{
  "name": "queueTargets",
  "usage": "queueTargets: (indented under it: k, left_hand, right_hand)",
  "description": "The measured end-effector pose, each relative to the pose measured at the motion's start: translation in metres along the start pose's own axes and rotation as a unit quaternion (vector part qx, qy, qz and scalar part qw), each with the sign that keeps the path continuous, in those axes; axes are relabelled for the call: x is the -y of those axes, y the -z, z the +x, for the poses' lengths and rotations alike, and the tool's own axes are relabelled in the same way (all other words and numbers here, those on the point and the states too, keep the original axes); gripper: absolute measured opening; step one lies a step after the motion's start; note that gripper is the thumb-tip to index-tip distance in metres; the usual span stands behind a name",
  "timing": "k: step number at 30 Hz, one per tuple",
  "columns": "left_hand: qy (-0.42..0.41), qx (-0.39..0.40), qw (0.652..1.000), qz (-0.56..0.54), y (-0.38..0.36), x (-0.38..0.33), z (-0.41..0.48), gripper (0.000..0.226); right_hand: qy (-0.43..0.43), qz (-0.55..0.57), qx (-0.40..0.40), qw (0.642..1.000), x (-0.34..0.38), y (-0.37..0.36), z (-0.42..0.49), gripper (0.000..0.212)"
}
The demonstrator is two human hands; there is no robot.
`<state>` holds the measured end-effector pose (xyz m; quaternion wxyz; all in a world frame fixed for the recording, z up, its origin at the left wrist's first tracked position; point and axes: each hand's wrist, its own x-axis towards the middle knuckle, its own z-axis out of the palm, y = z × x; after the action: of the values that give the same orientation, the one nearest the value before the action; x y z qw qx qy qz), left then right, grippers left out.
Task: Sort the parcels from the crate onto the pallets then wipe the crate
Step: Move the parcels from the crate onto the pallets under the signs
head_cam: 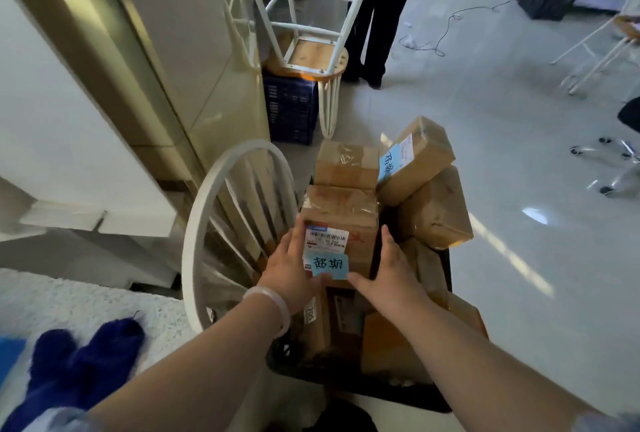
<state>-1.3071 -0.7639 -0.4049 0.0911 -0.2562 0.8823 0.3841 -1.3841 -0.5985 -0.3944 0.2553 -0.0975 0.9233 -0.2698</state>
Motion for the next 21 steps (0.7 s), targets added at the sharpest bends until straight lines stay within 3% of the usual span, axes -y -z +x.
queueTargets:
  k: [3, 8, 21]
  left_hand:
    - [0.037, -0.009, 0.998, -0.043, -0.01, 0.001, 0.017, 0.123]
    - [0.06, -0.018, 0.994, -0.094, -0.028, 0.006, 0.031, 0.129]
    - [0.041, -0.047, 0.986, -0.154, -0.02, 0.004, 0.0, 0.129]
  right_hand:
    - [-0.031, 0.041, 0.025, 0.998, -0.006, 0.0, 0.028, 0.109]
    - [-0.058, 0.056, 0.054, 0.995, -0.013, -0.015, 0.052, 0.074]
    - [-0.022, 0.063, 0.005, 0.998, -0.003, -0.005, 0.025, 0.08]
